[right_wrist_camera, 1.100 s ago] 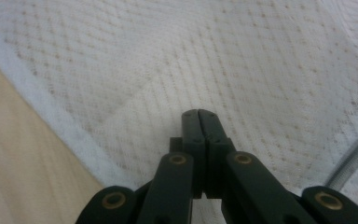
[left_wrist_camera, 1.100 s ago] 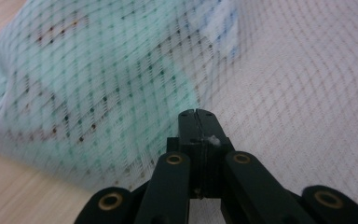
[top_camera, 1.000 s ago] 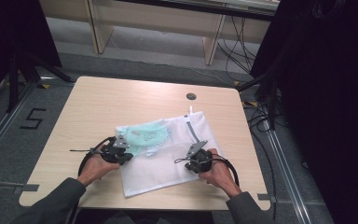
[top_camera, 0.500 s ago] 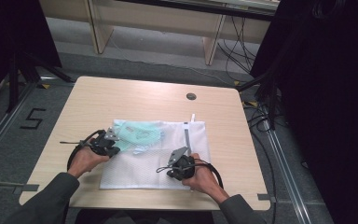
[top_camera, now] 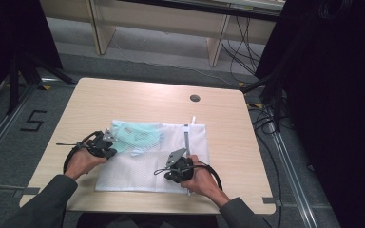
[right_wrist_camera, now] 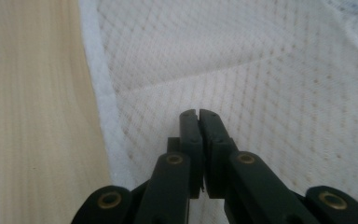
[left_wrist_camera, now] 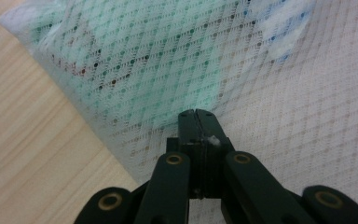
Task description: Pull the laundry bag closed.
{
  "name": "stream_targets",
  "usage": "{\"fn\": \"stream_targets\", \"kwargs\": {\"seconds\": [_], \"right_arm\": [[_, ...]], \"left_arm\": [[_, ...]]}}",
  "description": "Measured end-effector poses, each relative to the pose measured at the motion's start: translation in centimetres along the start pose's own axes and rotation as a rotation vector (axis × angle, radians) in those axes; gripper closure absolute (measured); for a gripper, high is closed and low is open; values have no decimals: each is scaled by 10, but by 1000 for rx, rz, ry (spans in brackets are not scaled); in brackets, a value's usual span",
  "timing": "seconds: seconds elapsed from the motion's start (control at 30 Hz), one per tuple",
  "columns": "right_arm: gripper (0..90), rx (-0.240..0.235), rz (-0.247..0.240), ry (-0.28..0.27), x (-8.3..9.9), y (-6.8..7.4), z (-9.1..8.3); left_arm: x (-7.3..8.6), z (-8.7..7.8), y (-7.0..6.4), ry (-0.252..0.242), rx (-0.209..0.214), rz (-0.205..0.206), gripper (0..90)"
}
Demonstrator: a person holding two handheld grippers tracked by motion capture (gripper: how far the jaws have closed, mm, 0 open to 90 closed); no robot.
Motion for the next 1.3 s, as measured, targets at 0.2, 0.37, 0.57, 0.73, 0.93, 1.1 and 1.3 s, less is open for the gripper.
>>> {"fn": "stream_targets", "kwargs": {"seconds": [0.2, 0.37, 0.57, 0.73, 0.93, 1.1, 1.3], "right_arm": [[867, 25, 29, -34, 26, -1, -30], [774, 11, 46, -33, 57, 10, -42], [601, -5, 79, -15, 80, 24, -41], [520, 1, 74, -1, 78, 31, -34], [465, 18, 61, 10, 75, 35, -27], [472, 34, 59, 42, 75, 34, -23], [544, 39, 76, 49, 74, 28, -20]], "left_arm": [[-8, -20, -20, -134, 94, -19, 820], [-12, -28, -46, -183, 182, 10, 709], [-13, -29, -67, -166, 212, 46, 631], [-14, -28, -72, -154, 210, 84, 597], [-13, -27, -73, -152, 224, 63, 571], [-14, -26, -73, -145, 215, 89, 557], [-14, -25, -72, -139, 207, 91, 553]]}}
Point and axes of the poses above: each handheld gripper's, and its own axes: z roughly forward along the jaws, x roughly out of its underside, y roughly to its left, the point moved 3 cm from there along z, roughly forward along the jaws, and after that the axes turned 13 degrees about y, right-handed, at the moved point
